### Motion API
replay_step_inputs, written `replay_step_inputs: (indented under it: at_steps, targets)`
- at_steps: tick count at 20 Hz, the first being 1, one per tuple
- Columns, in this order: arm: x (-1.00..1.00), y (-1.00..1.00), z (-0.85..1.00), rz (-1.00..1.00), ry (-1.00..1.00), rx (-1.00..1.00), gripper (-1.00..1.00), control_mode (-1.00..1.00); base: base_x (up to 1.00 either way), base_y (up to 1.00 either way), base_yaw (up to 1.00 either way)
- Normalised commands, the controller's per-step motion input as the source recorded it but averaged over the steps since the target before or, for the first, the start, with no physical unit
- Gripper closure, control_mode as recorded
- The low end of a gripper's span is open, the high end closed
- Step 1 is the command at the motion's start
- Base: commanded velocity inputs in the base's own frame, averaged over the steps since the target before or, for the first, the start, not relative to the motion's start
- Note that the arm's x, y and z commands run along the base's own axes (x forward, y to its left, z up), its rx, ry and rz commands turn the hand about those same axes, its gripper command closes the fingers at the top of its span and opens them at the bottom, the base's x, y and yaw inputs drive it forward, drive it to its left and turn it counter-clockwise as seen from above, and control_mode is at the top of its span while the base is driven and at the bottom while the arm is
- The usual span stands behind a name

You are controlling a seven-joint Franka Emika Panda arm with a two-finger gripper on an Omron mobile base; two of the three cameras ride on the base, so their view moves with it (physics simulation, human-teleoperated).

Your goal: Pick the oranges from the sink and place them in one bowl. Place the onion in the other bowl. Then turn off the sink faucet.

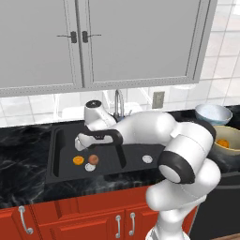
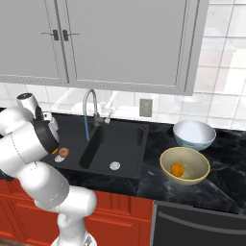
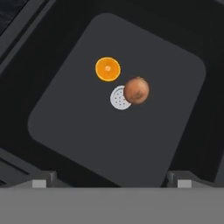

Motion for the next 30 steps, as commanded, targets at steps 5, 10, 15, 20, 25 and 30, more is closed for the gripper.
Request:
replay_step_inputs:
  at_steps: [5,10,15,20,25,30]
  targets:
    - [0.00,0.02,-0.01,0.00,0.03,0.00,-1.00,-1.00,0.00,0.00,0.00]
    - [0.00,0.00,0.00,0.00,0.00,0.00,-1.00,-1.00,0.00,0.00,0.00]
    - [0.00,0.00,-0.04,0.00,0.00,0.00,-1.00,-1.00,0.00,0.00,0.00]
    - [0.00,0.00,-0.10,0.00,0.00,0.00,-1.00,-1.00,0.00,0.00,0.00]
    - [0.00,0.00,-0.16,0.00,0.00,0.00,-1.00,-1.00,0.00,0.00,0.00]
    - [0.00,0.00,-0.11,0.00,0.00,0.00,-1.00,-1.00,0.00,0.00,0.00]
